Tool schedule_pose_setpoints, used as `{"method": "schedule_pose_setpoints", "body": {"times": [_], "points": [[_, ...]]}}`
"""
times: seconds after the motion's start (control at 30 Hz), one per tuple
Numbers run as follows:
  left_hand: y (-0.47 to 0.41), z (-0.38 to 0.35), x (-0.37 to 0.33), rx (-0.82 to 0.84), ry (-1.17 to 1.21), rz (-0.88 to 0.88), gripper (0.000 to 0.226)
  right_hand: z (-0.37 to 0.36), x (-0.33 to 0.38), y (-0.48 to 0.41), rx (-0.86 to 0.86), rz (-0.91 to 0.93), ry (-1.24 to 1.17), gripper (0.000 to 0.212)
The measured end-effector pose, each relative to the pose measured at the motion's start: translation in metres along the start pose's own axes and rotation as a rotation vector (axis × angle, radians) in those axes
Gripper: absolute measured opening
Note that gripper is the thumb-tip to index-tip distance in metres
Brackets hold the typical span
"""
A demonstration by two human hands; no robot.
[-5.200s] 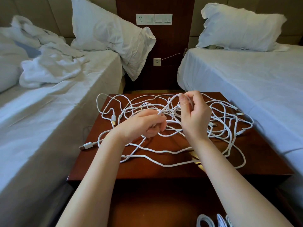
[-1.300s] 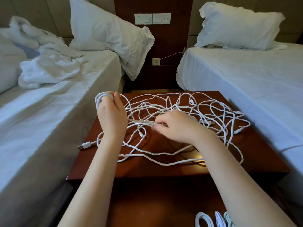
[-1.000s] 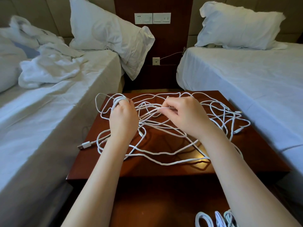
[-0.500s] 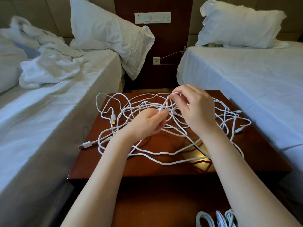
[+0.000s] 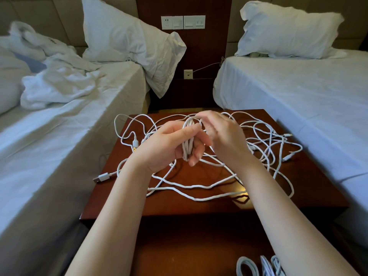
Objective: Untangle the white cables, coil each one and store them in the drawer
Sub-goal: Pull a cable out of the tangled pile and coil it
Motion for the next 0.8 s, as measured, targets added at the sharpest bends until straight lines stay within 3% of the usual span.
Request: {"method": "schedule_pose_setpoints", "body": {"times": [0.17,0.27,0.4,0.47,0.67,0.8], "points": [[-0.002,-0.005,-0.009,-0.043,0.067,-0.082,0.042,-0.020,0.020,0.006,0.083,0.129,0.086,0.021],[-0.005,-0.001,-0.008,-0.145,0.147,-0.074,0.048,-0.030,0.021,0.010,0.137,0.098,0.133,0.020],[-0.007,0.000,-0.011,-0.034,0.307,-0.147,0.048,-0.042,0.024,0.015,0.248,0.119,0.191,0.026],[-0.008,0.004,-0.008,-0.057,0.348,-0.167,0.044,-0.052,0.022,0.018,0.403,0.087,0.186,0.025],[-0.007,0.026,-0.001,-0.364,0.297,-0.236,0.025,-0.051,0.028,0.017,0.595,-0.094,0.050,0.029],[-0.002,0.045,0.004,-0.601,0.237,-0.273,0.033,-0.049,0.027,0.018,0.683,-0.088,0.103,0.031]]}}
Point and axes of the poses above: each hand's wrist, its own y-axis away from the middle knuckle, its own z-axis out of the back of the hand, x = y × z, the point moved 4 cm from there along -y, towards the middle knuckle, and after that the axes turned 5 degrees about z, right-handed, at the moved point
